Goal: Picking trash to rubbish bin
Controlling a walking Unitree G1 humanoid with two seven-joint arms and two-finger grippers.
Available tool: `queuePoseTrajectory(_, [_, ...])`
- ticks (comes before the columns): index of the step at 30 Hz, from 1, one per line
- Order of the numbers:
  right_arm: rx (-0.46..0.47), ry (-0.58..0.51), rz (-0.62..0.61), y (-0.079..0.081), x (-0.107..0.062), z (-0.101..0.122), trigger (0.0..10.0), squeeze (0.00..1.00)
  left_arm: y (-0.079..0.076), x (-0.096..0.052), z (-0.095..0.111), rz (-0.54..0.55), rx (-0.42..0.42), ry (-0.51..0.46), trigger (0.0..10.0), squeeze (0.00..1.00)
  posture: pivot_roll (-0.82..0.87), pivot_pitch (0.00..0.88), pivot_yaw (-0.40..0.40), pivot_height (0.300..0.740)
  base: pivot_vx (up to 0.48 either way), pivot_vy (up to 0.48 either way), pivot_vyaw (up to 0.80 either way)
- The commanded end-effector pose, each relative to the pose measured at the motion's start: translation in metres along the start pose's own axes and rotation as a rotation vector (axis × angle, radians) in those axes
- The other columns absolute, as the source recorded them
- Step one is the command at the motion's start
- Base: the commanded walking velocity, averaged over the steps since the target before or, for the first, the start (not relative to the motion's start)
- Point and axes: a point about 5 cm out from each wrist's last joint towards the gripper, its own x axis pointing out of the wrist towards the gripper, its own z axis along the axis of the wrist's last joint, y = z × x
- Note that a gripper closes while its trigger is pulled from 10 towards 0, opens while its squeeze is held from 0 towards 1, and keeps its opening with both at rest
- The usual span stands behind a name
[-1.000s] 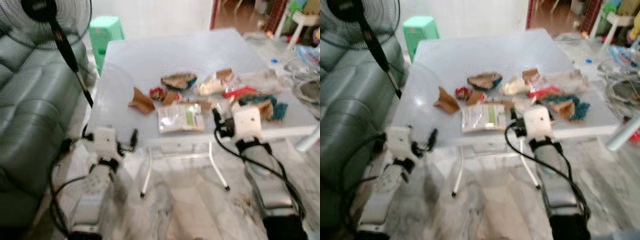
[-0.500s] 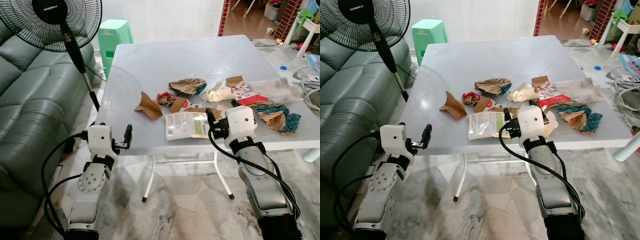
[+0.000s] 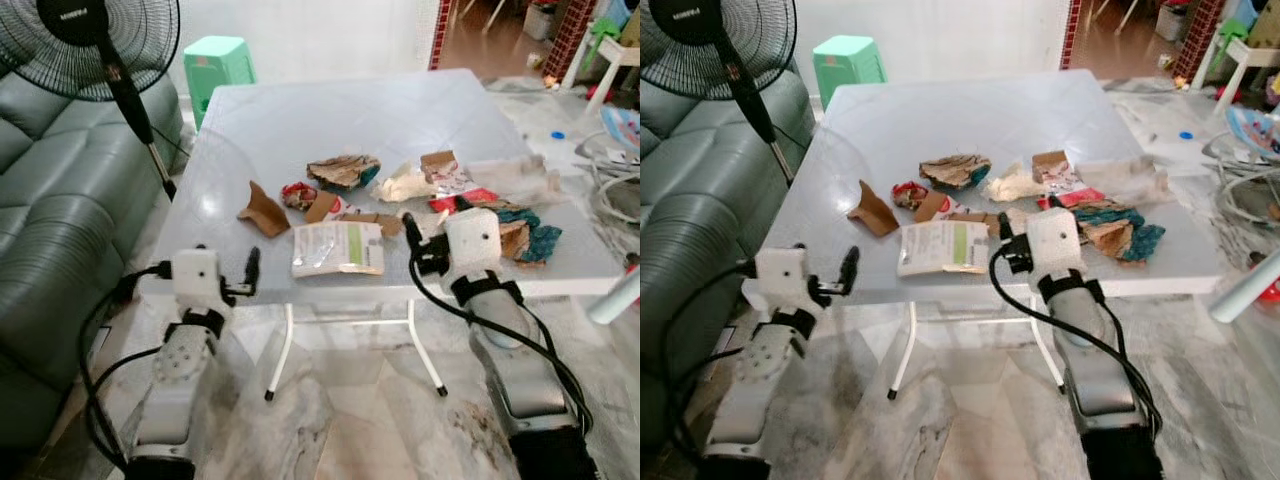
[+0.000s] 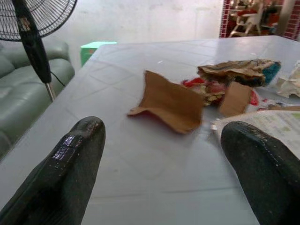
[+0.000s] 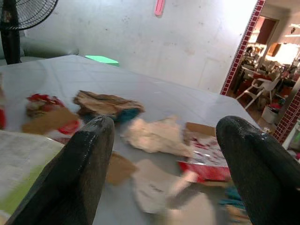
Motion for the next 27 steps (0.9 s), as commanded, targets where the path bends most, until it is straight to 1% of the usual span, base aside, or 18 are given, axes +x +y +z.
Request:
queuePoseTrajectory(1, [0.002, -0.006, -0.012, -0.005, 0.000, 0.003, 10.0, 0.00, -0.005, 0.001, -0.001, -0.011, -0.004, 0.003, 10.0, 0.00, -0.07, 0.023, 0.033, 0.740, 0.000, -0.337, 0.00])
queuePoseTrajectory(4, [0.003, -0.006, -0.010, -0.005, 0.000, 0.003, 10.0, 0.00, -0.004, 0.001, -0.001, -0.002, -0.012, 0.008, 10.0, 0.00, -0.07, 0.024, 0.034, 0.740, 0.000, -0.089, 0.00])
queuePoseTrajectory(5, [0.005, -0.008, -0.004, -0.004, 0.000, 0.003, 10.0, 0.00, -0.004, 0.000, -0.001, 0.013, -0.044, 0.001, 10.0, 0.00, -0.07, 0.024, 0.034, 0.740, 0.000, 0.000, 0.00])
queuePoseTrajectory(8, [0.009, -0.017, 0.015, -0.001, 0.000, 0.005, 10.0, 0.00, -0.002, 0.001, 0.000, 0.027, -0.024, -0.002, 10.0, 0.00, -0.07, 0.020, 0.034, 0.740, 0.000, 0.000, 0.00])
queuePoseTrajectory(13, [0.007, -0.036, 0.032, 0.002, 0.001, 0.009, 10.0, 0.00, 0.002, 0.004, 0.003, 0.050, -0.033, -0.014, 10.0, 0.00, -0.07, 0.018, 0.034, 0.740, 0.000, 0.000, 0.00])
queuePoseTrajectory(20, [0.019, -0.032, 0.036, 0.003, 0.002, 0.008, 10.0, 0.00, 0.002, 0.004, 0.005, 0.049, -0.039, -0.023, 10.0, 0.00, -0.07, 0.012, 0.035, 0.740, 0.000, 0.000, 0.00])
queuePoseTrajectory(27, [0.021, -0.045, 0.065, 0.007, 0.001, 0.010, 10.0, 0.00, 0.002, 0.004, 0.008, 0.053, -0.044, -0.036, 10.0, 0.00, -0.07, 0.015, 0.035, 0.740, 0.000, 0.000, 0.00])
